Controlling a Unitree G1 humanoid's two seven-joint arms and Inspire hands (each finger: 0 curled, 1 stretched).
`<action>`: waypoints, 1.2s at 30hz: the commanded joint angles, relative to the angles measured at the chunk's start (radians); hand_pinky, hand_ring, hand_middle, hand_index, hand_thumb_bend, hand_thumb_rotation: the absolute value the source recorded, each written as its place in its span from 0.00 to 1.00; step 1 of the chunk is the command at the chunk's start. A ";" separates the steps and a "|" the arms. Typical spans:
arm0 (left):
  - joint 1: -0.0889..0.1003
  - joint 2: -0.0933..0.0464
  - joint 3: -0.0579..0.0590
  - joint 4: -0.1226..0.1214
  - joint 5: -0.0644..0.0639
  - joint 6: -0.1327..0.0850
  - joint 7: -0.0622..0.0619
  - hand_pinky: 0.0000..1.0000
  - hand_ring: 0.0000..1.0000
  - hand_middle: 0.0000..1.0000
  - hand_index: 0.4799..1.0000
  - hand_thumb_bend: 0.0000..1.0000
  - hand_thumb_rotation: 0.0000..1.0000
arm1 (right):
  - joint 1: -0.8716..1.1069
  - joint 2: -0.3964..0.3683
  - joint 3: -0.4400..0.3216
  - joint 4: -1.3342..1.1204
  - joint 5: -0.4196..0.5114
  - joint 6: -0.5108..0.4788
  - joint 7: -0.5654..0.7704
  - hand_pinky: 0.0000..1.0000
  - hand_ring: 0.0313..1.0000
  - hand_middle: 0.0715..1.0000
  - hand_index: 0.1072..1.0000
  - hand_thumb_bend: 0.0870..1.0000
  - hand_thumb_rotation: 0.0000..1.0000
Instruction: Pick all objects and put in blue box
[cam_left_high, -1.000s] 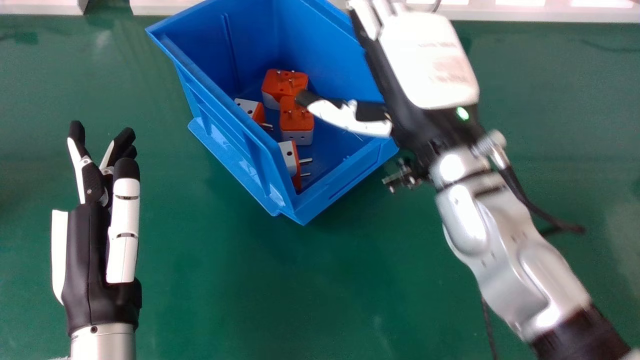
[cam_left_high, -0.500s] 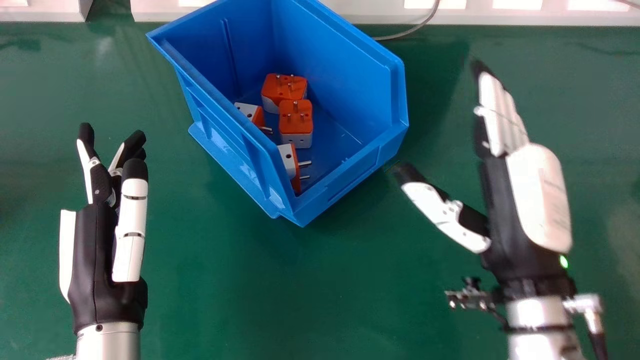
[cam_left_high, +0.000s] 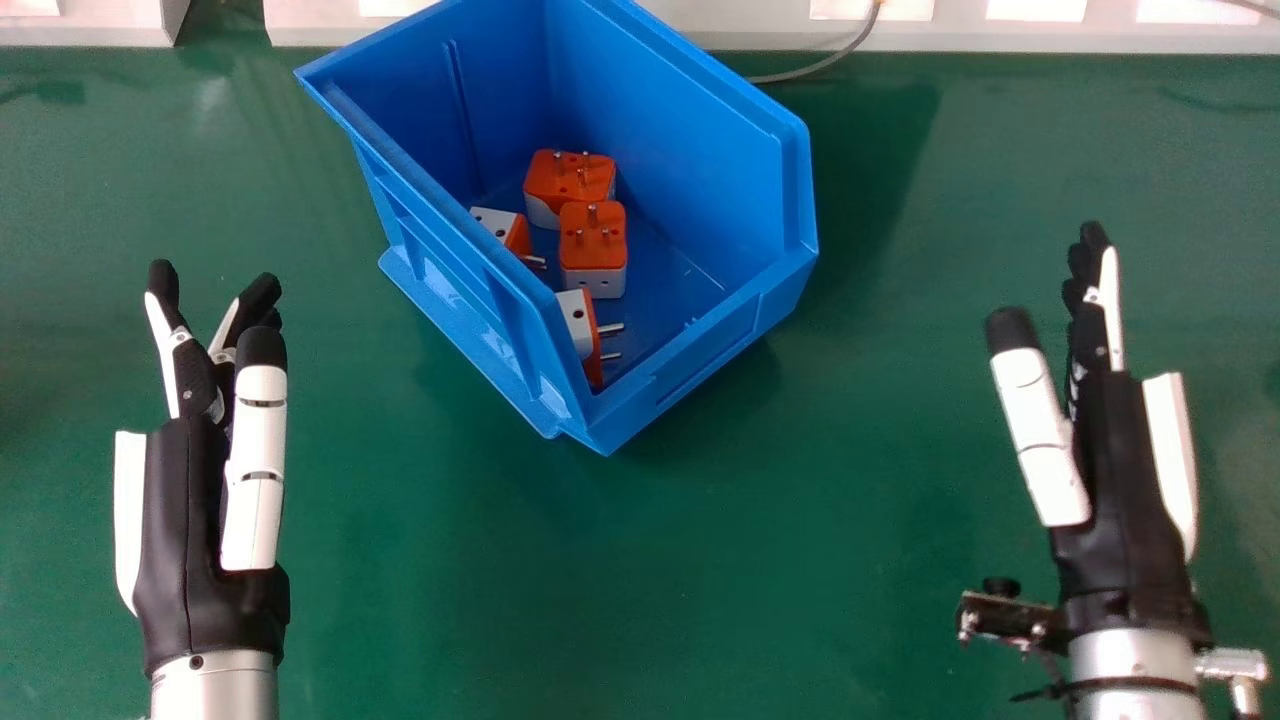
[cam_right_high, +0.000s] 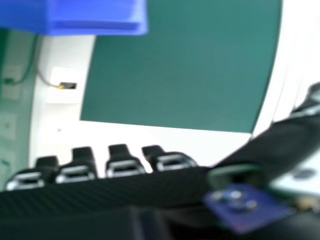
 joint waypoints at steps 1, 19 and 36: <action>-0.010 0.017 0.011 0.006 0.000 -0.038 -0.005 0.98 0.95 0.93 0.89 0.44 0.91 | -0.018 0.012 -0.023 -0.051 0.051 -0.006 0.039 1.00 1.00 1.00 1.00 0.48 1.00; 0.022 0.022 0.012 0.012 -0.057 -0.046 -0.045 0.99 0.95 0.92 0.88 0.40 0.90 | 0.055 0.100 -0.036 -0.101 0.082 -0.032 0.130 1.00 1.00 1.00 1.00 0.48 1.00; 0.082 0.058 0.035 0.005 -0.064 -0.081 -0.108 0.96 0.94 0.94 0.92 0.40 0.98 | 0.199 0.164 0.050 -0.098 -0.005 -0.130 0.131 1.00 1.00 1.00 1.00 0.51 1.00</action>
